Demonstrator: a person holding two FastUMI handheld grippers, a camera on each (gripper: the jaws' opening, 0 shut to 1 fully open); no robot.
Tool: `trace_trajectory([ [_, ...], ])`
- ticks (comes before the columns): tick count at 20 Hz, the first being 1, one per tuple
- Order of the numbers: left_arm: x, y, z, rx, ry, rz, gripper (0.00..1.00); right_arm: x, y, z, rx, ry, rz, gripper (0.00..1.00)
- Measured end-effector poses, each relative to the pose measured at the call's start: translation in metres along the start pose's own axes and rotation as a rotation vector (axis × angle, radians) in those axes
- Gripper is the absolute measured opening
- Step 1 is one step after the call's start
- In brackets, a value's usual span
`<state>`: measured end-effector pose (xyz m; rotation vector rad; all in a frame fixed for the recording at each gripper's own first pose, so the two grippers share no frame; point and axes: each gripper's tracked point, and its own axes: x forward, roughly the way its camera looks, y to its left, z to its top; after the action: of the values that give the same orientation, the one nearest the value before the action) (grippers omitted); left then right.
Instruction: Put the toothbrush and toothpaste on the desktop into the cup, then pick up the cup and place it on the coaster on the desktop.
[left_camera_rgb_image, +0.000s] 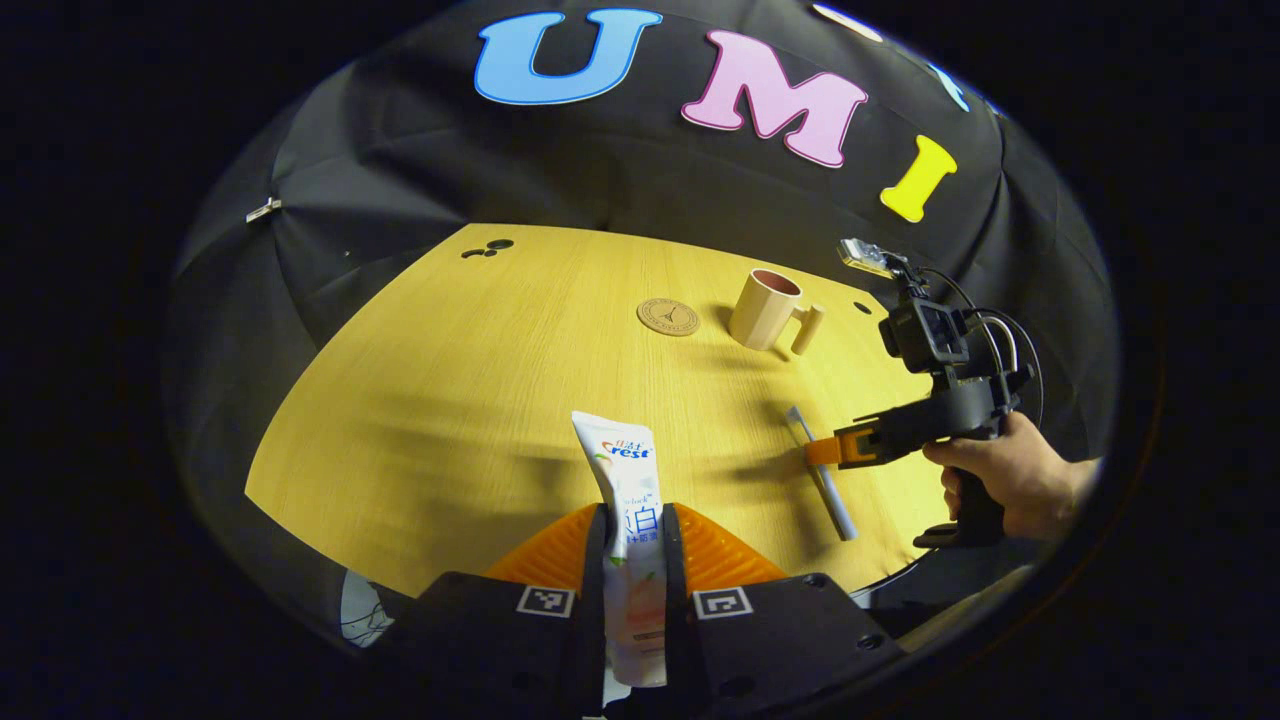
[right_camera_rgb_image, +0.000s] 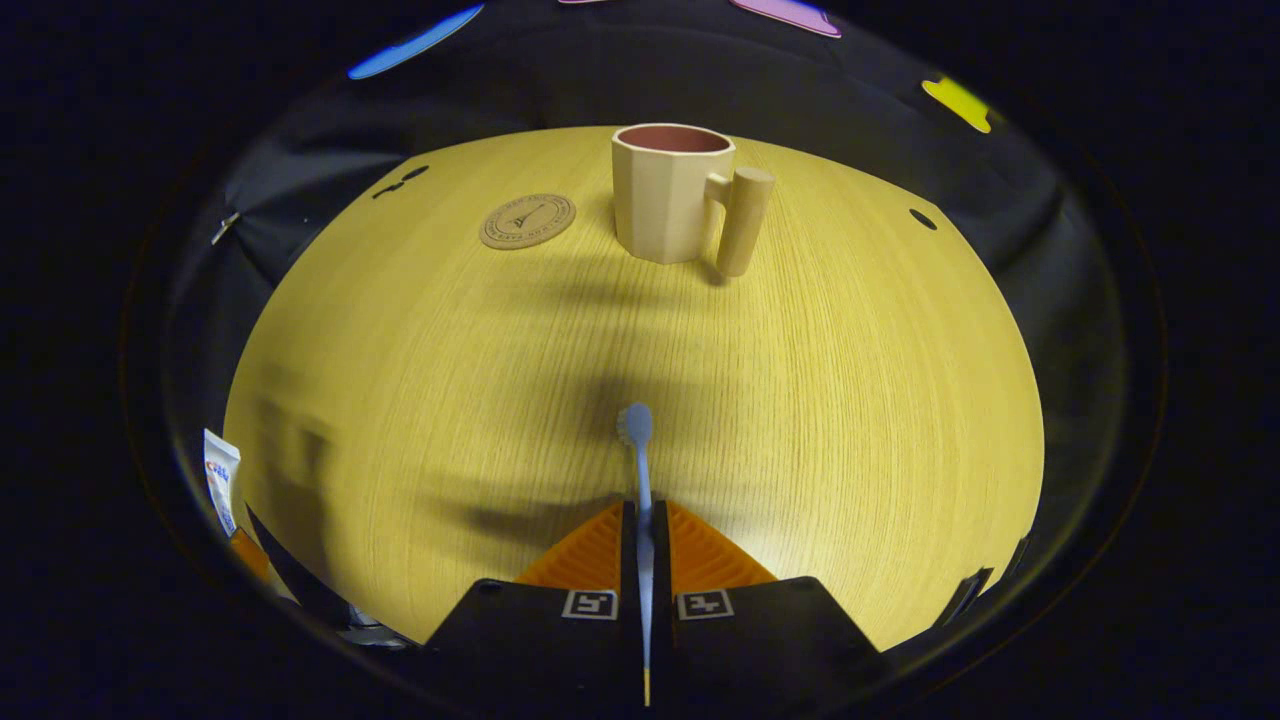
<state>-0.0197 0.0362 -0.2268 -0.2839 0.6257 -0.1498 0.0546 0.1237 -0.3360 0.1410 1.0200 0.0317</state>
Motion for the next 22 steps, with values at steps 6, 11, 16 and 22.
trace_trajectory([
  [6, 0.001, -0.029, 0.044, -0.043, -0.097, -0.049, 0.29, -0.049, -0.004, 0.037, 0.036, -0.227, 0.112, 0.07],
  [11, 0.02, -0.061, 0.116, -0.066, -0.236, -0.116, 0.29, -0.083, -0.013, 0.076, 0.075, -0.371, 0.189, 0.06],
  [16, 0.059, -0.103, 0.191, -0.088, -0.393, -0.205, 0.28, -0.092, -0.024, 0.1, 0.129, -0.442, 0.281, 0.07],
  [22, 0.108, -0.15, 0.256, -0.131, -0.569, -0.329, 0.29, -0.077, -0.039, 0.114, 0.131, -0.47, 0.352, 0.07],
])
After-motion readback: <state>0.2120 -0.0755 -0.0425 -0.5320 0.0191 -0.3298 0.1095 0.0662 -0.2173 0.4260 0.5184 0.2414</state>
